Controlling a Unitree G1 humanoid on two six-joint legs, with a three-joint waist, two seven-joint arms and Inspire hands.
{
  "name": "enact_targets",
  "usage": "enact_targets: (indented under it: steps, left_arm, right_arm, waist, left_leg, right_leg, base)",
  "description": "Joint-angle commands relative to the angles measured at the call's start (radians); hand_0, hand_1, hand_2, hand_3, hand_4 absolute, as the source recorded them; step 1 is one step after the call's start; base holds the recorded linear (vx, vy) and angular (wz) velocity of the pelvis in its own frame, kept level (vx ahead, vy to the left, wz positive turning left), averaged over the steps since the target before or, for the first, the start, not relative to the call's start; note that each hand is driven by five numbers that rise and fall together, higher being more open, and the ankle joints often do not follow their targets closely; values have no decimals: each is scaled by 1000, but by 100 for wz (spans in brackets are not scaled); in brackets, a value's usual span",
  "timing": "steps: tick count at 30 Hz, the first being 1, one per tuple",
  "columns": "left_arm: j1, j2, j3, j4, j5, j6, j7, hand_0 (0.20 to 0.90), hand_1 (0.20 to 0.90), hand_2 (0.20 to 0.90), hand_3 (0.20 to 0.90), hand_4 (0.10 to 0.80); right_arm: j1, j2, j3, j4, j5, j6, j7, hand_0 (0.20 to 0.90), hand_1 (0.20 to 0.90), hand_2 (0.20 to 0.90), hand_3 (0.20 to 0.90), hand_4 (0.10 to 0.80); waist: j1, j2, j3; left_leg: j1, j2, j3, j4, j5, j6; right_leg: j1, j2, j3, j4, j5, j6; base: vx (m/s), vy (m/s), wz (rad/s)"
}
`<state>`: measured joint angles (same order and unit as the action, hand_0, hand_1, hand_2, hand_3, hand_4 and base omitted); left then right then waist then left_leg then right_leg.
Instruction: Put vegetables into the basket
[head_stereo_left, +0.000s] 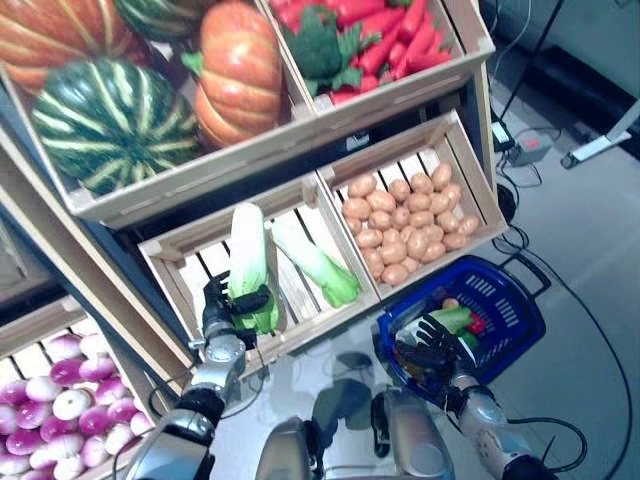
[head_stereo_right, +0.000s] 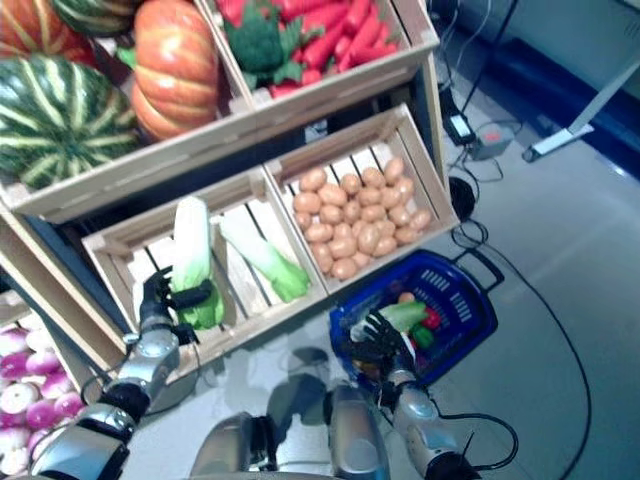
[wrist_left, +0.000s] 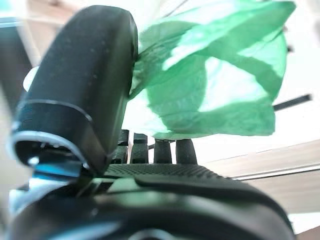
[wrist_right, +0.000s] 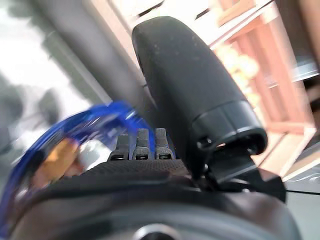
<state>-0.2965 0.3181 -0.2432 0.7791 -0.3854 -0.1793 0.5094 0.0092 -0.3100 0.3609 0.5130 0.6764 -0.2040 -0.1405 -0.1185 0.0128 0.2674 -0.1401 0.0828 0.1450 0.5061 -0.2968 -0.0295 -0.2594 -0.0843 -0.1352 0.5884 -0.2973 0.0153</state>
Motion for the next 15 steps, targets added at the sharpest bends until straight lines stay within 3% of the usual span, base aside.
enact_targets:
  steps: [1,10,15]
  left_arm:
    - [29,18,37,-125,82,-178,44,300,300,300,300,400]
    - [158,72,36,-440,245,-156,-6,300,300,300,300,400]
    - [129,99,-20,-494,388,-140,-34,300,300,300,300,400]
  right_arm:
    - [15,54,-43,-85,2,-152,25,900,900,900,900,800]
    - [34,68,-109,-274,163,-154,276,900,900,900,900,800]
    - [-23,57,-114,-331,243,-192,359,900,900,900,900,800]
  waist:
    - [28,-11,-119]
    - [68,-21,-171]
    - [84,-29,-193]
  left_leg:
    - [44,-30,-2,-220,172,21]
    - [171,-79,-32,-465,254,19]
    - [212,-93,-42,-546,275,20]
  right_leg:
    - [146,-45,-9,-258,156,44]
    - [295,8,-19,-517,254,66]
    - [331,28,-14,-595,289,76]
  base:
    - [81,-18,13]
    - [25,-37,7]
    - [-22,-30,6]
